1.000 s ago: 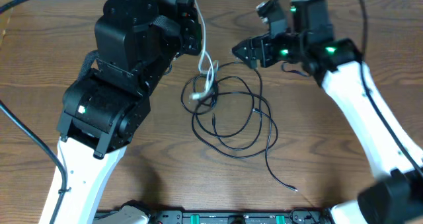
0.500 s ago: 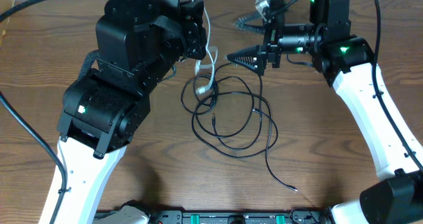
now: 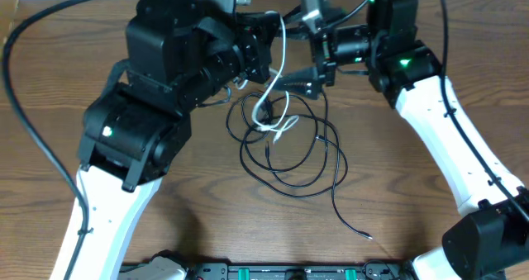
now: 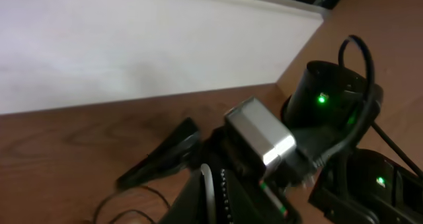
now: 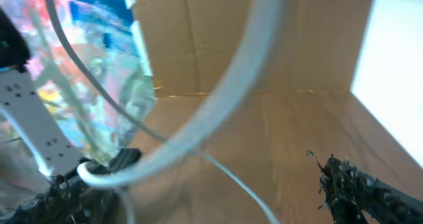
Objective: Untangle cables
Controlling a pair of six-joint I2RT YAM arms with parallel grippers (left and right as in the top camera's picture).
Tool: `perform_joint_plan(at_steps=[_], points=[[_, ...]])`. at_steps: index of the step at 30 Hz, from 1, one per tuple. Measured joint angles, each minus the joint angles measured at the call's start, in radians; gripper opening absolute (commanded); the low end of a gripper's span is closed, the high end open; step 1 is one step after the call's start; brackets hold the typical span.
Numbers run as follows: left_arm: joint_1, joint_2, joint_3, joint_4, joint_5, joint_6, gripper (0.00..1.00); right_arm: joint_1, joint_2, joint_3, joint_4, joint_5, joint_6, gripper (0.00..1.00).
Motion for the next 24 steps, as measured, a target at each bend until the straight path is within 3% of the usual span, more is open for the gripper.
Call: perform_joint_plan(at_steps=[15,24], points=[[0.001,0.059,0.000,-0.003,0.036,-0.018,0.07,0.042,0.000,0.000,-0.021,-0.016,0.072,0.93],[0.008,0.059,0.000,0.002,0.029,-0.064,0.07,0.058,0.000,0.000,-0.014,0.016,0.093,0.65]])
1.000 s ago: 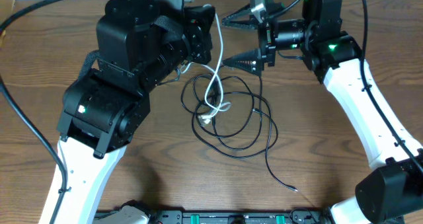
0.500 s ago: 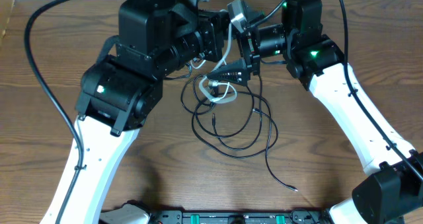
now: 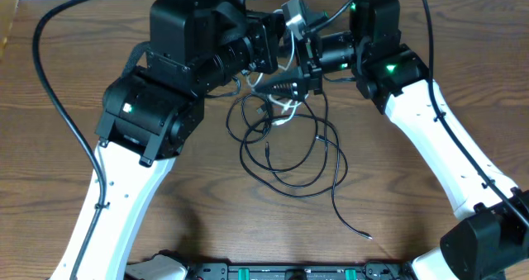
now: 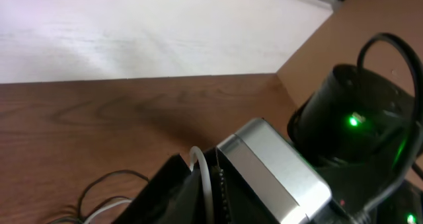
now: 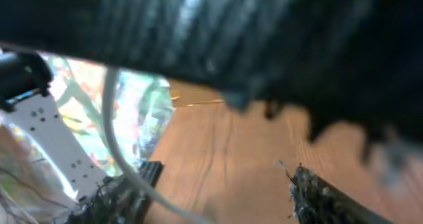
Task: Untangle cables
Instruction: 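Carry the white cable with the right gripper off to the far right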
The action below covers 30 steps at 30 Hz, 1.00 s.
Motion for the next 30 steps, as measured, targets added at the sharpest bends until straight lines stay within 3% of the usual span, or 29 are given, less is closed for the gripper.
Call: perform_joint_plan(at_steps=[3,7,11,19,24,30], points=[[0.002,0.000,0.000,0.010,-0.007,-0.032,0.07,0.003,0.000,0.000,0.029,0.043,0.032,0.52],[0.002,0.000,0.000,0.019,-0.010,-0.061,0.08,0.008,0.000,0.000,0.075,0.115,0.111,0.20],[0.002,0.000,0.000,0.022,-0.010,-0.075,0.08,0.008,0.000,0.000,0.087,0.165,0.173,0.02],[-0.002,0.000,0.000,0.032,-0.018,-0.084,0.17,-0.015,0.000,0.000,0.076,0.203,0.242,0.01],[-0.006,0.000,0.000,0.023,-0.052,-0.087,0.34,-0.051,0.000,0.000,0.049,0.221,0.269,0.01],[-0.006,0.000,0.000,-0.008,-0.127,-0.085,0.44,-0.105,0.000,0.000,0.034,0.264,0.345,0.01]])
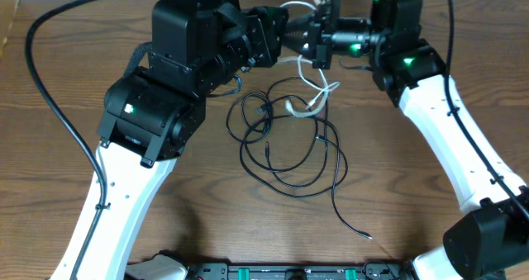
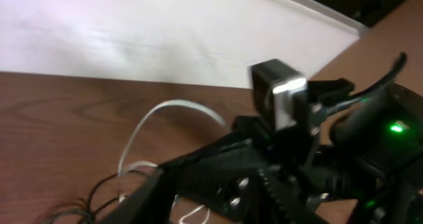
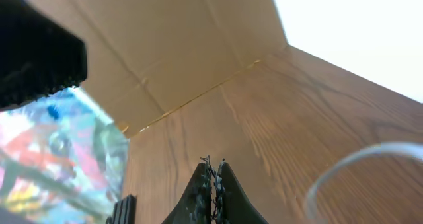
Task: Untangle cables
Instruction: 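Carry the white cable with the right gripper off to the far right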
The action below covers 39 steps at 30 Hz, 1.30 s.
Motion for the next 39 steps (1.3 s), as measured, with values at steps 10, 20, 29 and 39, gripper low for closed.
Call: perform_joint_plan(at_steps=[10,20,29,39], points=[[0.000,0.000,0.000,-0.070,-0.117,0.002,0.51,-0.183,0.000,0.000,0.000,0.161,0.154,0.01],[0.000,0.004,0.000,-0.089,-0.175,0.004,0.66,-0.528,0.000,0.004,-0.013,0.383,0.199,0.01],[0.000,0.064,0.000,-0.090,-0.182,0.003,0.66,-0.724,0.001,0.004,0.040,0.756,0.204,0.01],[0.000,0.092,0.000,-0.092,-0.182,0.003,0.66,-0.798,0.158,0.042,0.153,0.995,0.206,0.01]])
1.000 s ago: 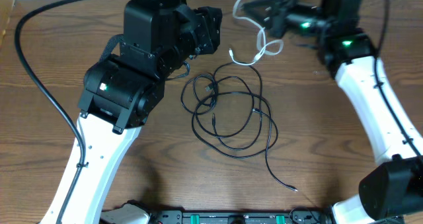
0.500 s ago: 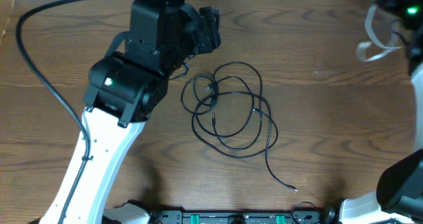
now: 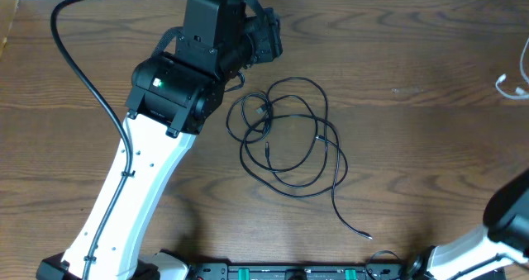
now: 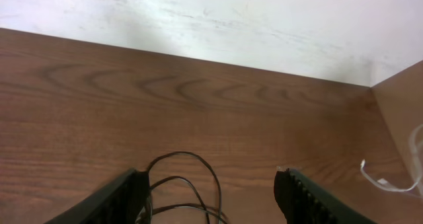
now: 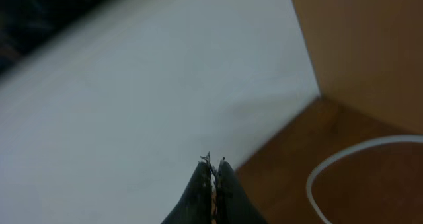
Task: Untangle cables
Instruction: 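Carry the white cable with the right gripper off to the far right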
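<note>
A black cable (image 3: 289, 135) lies in tangled loops on the wooden table (image 3: 413, 164). My left gripper (image 4: 211, 199) hovers open over the tangle's far end, with loops of the black cable (image 4: 192, 184) showing between its fingers (image 4: 125, 196). The white cable (image 3: 517, 80) is at the far right edge, apart from the black one. My right gripper (image 5: 213, 163) is shut, and a loop of the white cable (image 5: 340, 178) curves beside it. In the overhead view the right gripper is out of frame.
The left arm (image 3: 165, 106) reaches over the table's left half. A part of the right arm (image 3: 508, 210) shows at the lower right corner. A white wall (image 4: 198, 19) borders the table's far edge. The black cable's loose end (image 3: 368, 236) lies toward the front.
My right gripper has moved from beside the left gripper at the back centre to off the right edge, and the white cable went with it. The left gripper now stands open over the black tangle.
Both grippers met above the tangle with the white cable strung between them. Then they were pressed close together at the back. Then the right gripper was shut with the white cable hanging over the black loops. Now the white cable is far right, separate from the black cable.
</note>
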Controlling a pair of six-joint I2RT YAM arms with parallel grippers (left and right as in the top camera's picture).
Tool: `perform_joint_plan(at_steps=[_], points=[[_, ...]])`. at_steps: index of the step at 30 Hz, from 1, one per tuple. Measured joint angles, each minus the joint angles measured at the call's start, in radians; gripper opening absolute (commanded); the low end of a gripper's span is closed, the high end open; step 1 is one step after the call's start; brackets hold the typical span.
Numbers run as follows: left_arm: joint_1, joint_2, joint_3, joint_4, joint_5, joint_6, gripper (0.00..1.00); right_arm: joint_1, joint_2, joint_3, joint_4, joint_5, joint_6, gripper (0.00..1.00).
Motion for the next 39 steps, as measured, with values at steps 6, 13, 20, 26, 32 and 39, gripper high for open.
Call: perform_joint_plan(at_steps=[6,13,20,26,32,39], points=[[0.000,0.000,0.000,0.000,0.000,0.000,0.67,-0.051,0.215,0.273,-0.278,-0.105,-0.012,0.01],[0.000,0.000,0.000,0.000,0.000,0.000,0.66,-0.054,0.334,0.762,-0.595,-0.198,-0.100,0.01],[0.000,0.001,0.000,0.000,0.000,0.000,0.66,-0.053,0.367,0.834,-0.731,-0.219,-0.164,0.18],[0.000,0.002,0.000,0.000,0.000,0.000,0.66,-0.053,0.515,0.829,-0.844,-0.198,-0.201,0.79],[0.000,0.002,0.000,0.000,0.000,0.000,0.66,-0.053,0.585,0.813,-0.935,-0.172,-0.213,0.99],[0.000,0.002,0.000,0.000,0.000,0.000,0.66,-0.056,0.574,0.814,-1.063,-0.022,-0.190,0.99]])
